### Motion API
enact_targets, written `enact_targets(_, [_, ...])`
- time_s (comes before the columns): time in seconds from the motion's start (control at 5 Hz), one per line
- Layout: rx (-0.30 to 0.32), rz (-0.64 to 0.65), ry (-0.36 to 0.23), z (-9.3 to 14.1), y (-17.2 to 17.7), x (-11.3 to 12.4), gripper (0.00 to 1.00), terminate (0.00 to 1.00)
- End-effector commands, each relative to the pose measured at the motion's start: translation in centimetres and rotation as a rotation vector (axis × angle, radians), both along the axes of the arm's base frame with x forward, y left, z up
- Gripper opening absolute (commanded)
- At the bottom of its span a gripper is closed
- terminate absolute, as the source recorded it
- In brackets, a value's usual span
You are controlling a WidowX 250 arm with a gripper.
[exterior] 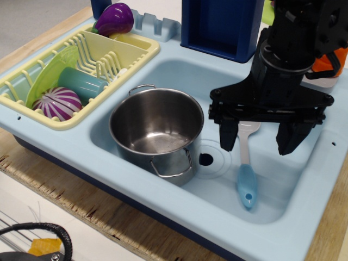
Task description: Put spoon in pot
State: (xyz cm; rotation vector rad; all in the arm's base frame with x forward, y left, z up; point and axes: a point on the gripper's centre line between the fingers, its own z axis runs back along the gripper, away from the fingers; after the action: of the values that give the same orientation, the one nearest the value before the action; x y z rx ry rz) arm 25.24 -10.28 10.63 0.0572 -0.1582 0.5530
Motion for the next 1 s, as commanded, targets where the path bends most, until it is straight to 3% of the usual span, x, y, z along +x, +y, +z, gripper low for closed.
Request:
enact_targets(0.0, [-0.024, 0.110, -0.049, 0.1, -0.3, 0.2, 1.00, 0.00])
enact_targets(0.8, [-0.056, 0.253, -0.119, -3.1, -0.6, -1.0, 1.00, 0.00])
